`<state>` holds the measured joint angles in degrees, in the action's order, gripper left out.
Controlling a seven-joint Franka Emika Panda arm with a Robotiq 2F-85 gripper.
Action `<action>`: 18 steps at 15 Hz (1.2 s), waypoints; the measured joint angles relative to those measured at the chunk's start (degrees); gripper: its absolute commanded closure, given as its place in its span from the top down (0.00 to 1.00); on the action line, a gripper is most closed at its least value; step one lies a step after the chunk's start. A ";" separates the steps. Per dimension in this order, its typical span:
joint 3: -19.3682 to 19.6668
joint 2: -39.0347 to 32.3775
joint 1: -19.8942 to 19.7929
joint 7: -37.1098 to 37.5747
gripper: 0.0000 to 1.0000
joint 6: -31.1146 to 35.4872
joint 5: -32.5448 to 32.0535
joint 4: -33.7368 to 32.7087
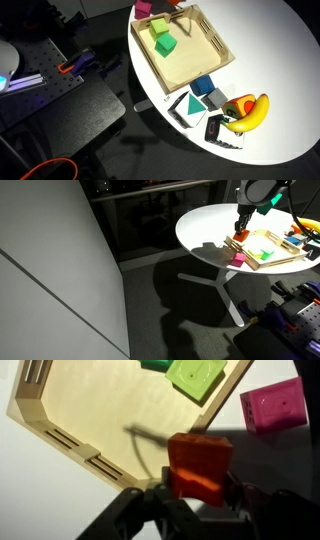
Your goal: Put the orange block in the box
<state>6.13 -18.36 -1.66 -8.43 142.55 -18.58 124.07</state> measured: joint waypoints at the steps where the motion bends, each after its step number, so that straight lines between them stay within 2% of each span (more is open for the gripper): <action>1: 0.44 0.97 -0.41 0.06 0.26 -0.35 0.00 1.06; 2: 0.82 1.86 -0.86 0.13 0.26 -0.53 0.00 2.07; 3: 1.20 2.68 -1.31 0.25 0.71 -0.59 -0.01 3.09; 6: 2.41 5.19 -2.36 0.55 0.90 -0.58 -0.05 6.25; 7: 2.62 6.09 -2.64 0.59 0.99 -0.56 -0.06 7.24; 13: 2.64 12.92 -2.97 0.74 1.00 0.40 -0.07 12.11; 18: 1.08 18.60 -2.86 0.59 1.00 1.08 0.08 15.59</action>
<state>7.22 0.24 -4.52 -7.84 143.63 -18.50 139.66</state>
